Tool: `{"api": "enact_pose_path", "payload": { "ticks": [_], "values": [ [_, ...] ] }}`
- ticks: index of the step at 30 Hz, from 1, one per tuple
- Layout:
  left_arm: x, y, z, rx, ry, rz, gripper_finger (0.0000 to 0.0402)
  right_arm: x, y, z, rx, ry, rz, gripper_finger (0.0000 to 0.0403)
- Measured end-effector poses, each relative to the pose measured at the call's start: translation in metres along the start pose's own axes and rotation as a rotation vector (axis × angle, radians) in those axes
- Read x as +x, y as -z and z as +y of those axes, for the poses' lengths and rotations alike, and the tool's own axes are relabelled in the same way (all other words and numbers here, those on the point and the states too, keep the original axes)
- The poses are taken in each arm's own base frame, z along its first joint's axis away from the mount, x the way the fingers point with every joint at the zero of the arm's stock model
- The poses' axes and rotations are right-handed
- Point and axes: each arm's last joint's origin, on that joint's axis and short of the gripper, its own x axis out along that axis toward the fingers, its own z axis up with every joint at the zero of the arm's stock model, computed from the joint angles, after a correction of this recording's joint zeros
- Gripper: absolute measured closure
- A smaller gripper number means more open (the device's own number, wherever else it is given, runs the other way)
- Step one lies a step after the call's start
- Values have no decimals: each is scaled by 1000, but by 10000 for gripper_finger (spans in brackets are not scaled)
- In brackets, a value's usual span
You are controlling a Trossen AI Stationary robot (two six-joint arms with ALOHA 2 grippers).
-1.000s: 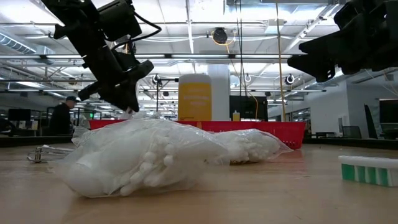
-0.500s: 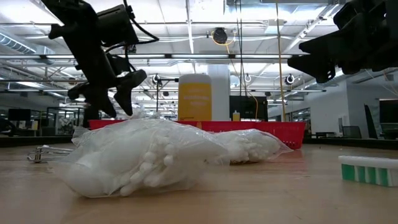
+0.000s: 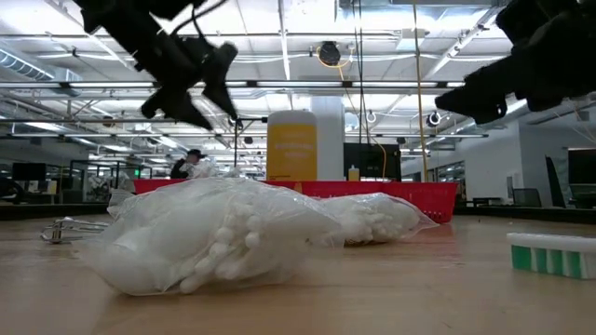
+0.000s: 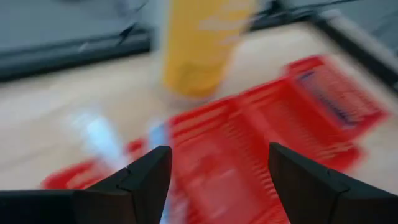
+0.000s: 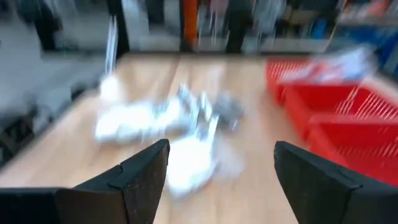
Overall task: Pick & Place Travel size toiletries
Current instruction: Put the green toothbrush in the left red basket
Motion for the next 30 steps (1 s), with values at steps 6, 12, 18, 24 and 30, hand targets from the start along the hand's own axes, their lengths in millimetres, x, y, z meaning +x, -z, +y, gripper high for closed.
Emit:
{"api": "enact_pose_path", "payload": {
  "ticks": [6, 12, 18, 24, 30],
  "values": [
    [-8, -7, -30, 120, 197, -174, 140, 24, -18, 35, -27, 2, 335, 126],
    [-5, -3, -42, 132, 247, -217, 139, 56, -21, 71, 15, -63, 532, 126],
    [-1, -6, -39, 79, 234, -215, 139, 87, -18, 105, -40, 8, 754, 126],
    [-1, -5, -38, 42, 235, -207, 140, 110, -20, 126, 100, 16, 829, 126],
    [-3, -2, -40, 28, 250, -193, 140, 117, -8, 131, 190, 64, 878, 126]
  ]
}}
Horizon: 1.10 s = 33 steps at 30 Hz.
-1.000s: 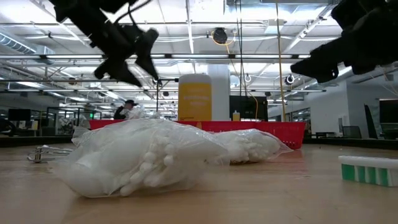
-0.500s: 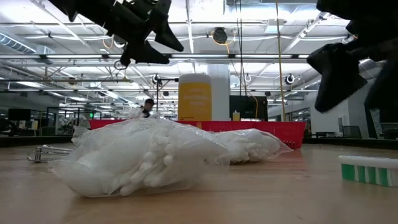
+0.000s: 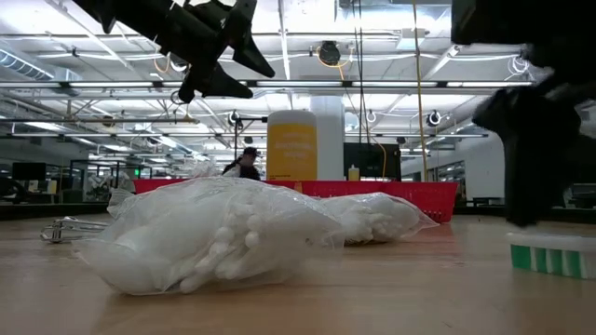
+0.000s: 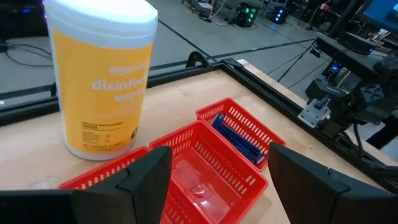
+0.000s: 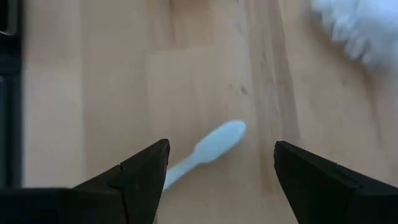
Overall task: Pick & Place Travel size toiletries
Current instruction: Put the green toothbrush in the left red basket
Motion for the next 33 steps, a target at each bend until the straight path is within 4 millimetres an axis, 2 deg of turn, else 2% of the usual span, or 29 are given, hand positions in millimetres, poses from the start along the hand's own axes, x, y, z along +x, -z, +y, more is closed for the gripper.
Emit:
{"api": "enact_pose_path", "payload": {
  "ticks": [7, 11, 15, 21, 25, 33],
  "values": [
    [-1, 1, -2, 2, 26, 15, 139, 23, 8, -2, 34, 62, 41, 127],
    [-1, 1, -2, 5, 26, 16, 140, 26, 13, -10, 51, 123, 97, 148],
    [-1, 1, -2, 11, 25, 15, 140, 16, 16, -17, 116, 180, 158, 187],
    [-1, 2, -2, 23, 22, 16, 140, 3, 15, -19, 164, 175, 172, 236],
    [-1, 2, -2, 22, 22, 16, 140, 1, 15, -20, 164, 176, 181, 253],
    [-1, 2, -1, 23, 19, 21, 140, -4, 19, -31, 92, 286, 193, 273]
  ]
}}
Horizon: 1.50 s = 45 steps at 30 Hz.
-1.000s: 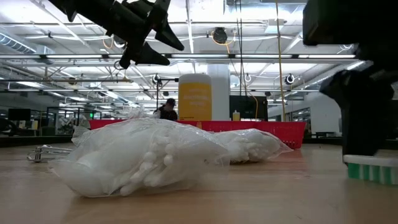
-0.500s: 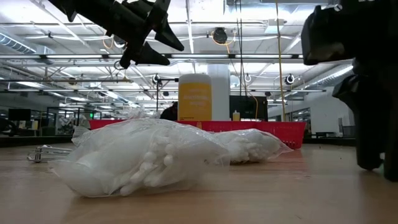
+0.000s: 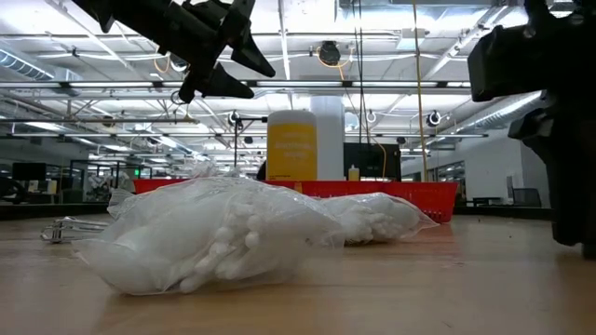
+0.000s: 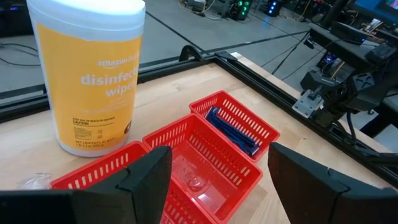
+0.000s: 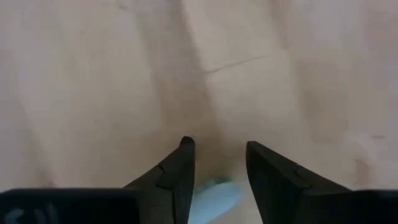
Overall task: Pick & Place Travel size toiletries
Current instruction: Put the green toothbrush in the left red basket
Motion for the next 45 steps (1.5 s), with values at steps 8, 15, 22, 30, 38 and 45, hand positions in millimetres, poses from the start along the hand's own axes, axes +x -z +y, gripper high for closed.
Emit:
{"api": "enact_pose_path", "payload": {
  "ticks": [8, 15, 22, 30, 38, 45],
  "values": [
    [0, 0, 0, 0, 0, 0, 140, -17, -2, -10, 69, 21, -38, 277],
    [0, 0, 0, 0, 0, 1, 140, -35, 13, 2, 166, -70, -47, 277],
    [0, 0, 0, -13, 1, 0, 140, -36, 28, 15, 219, -102, -23, 277],
    [0, 0, 0, -28, 2, 1, 140, -19, 28, 23, 237, -98, -8, 277],
    [0, 0, 0, -23, 2, 1, 140, -5, 33, 13, 236, -83, 32, 286],
    [0, 2, 1, -11, -9, 17, 140, 1, 38, 9, 135, -58, 38, 359]
  ]
}}
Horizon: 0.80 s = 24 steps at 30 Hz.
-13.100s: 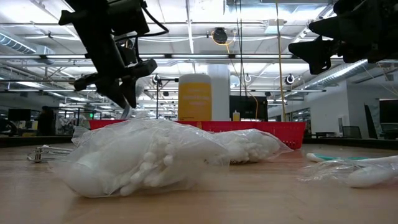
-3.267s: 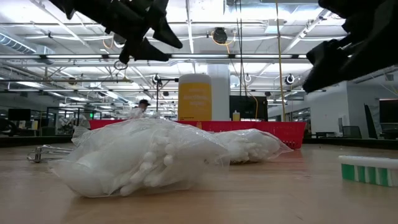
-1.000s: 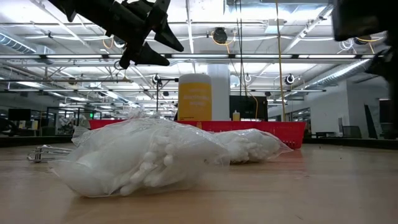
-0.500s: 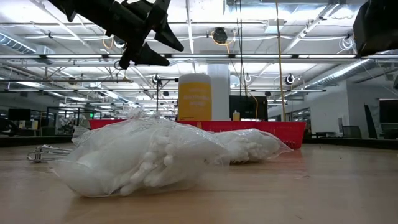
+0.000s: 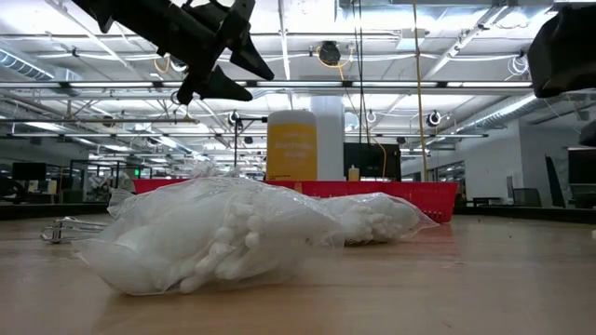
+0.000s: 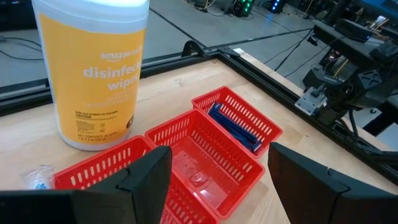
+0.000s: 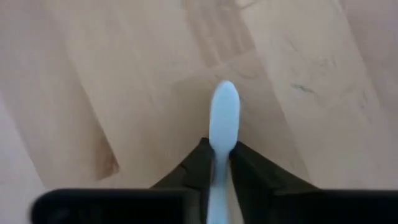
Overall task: Pick & Place Travel size toiletries
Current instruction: Put the green toothbrush in the left red basket
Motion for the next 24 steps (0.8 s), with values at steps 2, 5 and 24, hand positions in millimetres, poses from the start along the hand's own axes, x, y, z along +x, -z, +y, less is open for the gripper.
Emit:
{"api": "enact_pose_path", "payload": {
  "ticks": [2, 5, 24],
  "values": [
    [0, 0, 0, 0, 0, 0, 140, 0, 0, 1, -57, -7, -5, 384],
    [0, -1, 0, -3, 3, -5, 139, -5, -3, 2, -139, -22, -57, 387],
    [18, 7, -9, 133, 70, -61, 140, -83, -26, -89, -222, 216, -949, 390]
  ]
}}
